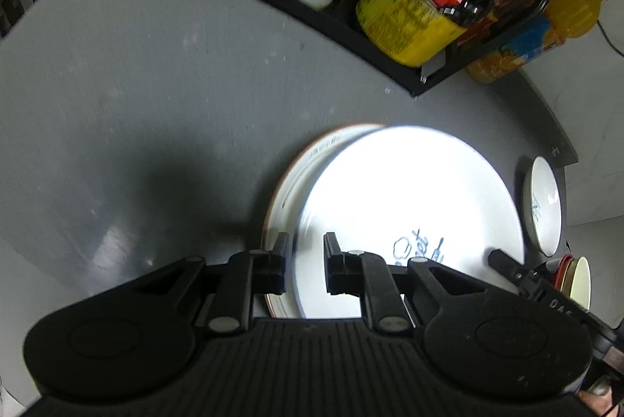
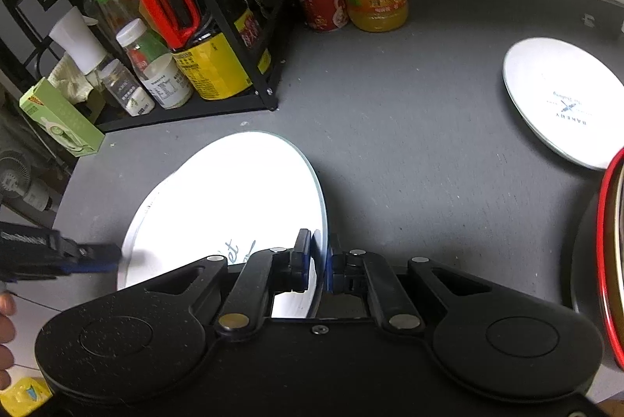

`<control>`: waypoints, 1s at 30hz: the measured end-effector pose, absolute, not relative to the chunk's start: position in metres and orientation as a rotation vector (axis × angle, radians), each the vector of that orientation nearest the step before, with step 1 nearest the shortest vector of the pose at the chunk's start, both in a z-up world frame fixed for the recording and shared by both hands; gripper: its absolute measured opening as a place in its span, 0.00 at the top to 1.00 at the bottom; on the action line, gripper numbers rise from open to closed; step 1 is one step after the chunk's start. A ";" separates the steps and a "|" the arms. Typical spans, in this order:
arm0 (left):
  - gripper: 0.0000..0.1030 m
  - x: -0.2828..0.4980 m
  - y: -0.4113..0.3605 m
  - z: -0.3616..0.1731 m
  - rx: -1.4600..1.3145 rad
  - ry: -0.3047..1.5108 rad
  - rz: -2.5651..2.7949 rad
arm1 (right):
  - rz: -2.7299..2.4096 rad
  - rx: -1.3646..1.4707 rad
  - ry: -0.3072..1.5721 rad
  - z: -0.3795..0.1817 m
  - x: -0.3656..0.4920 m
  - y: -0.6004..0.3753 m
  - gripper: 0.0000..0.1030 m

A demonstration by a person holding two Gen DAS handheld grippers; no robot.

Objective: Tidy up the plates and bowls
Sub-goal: 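Open both tools to release the 'Sweet' plate on the flower plate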

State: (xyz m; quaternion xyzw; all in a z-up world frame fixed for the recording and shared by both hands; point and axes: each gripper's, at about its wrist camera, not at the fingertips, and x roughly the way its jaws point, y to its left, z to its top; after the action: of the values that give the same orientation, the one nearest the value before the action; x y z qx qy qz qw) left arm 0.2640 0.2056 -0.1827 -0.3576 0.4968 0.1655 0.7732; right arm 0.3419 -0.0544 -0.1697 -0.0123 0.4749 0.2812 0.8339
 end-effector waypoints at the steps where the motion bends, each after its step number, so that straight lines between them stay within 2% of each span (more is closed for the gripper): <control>1: 0.79 0.263 0.205 -0.179 -0.765 1.069 0.357 | 0.588 -0.030 1.010 -0.171 0.342 -0.054 0.92; 2: 0.70 0.263 0.205 -0.176 -0.749 1.061 0.352 | 0.580 -0.032 1.014 -0.173 0.342 -0.054 0.91; 5: 0.58 0.264 0.204 -0.175 -0.717 1.051 0.359 | 0.563 -0.046 1.017 -0.177 0.340 -0.054 0.89; 19: 0.58 0.261 0.209 -0.211 -0.748 1.105 0.392 | 0.573 -0.077 1.018 -0.188 0.344 -0.047 0.87; 30: 0.58 0.256 0.219 -0.203 -0.713 1.091 0.403 | 0.590 -0.084 1.040 -0.195 0.345 -0.037 0.86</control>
State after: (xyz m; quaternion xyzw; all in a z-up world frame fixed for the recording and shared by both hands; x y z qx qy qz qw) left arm 0.2562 0.2191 -0.2035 -0.3296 0.5042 0.1860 0.7762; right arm 0.3454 -0.0371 -0.1951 -0.0394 0.4892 0.2775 0.8259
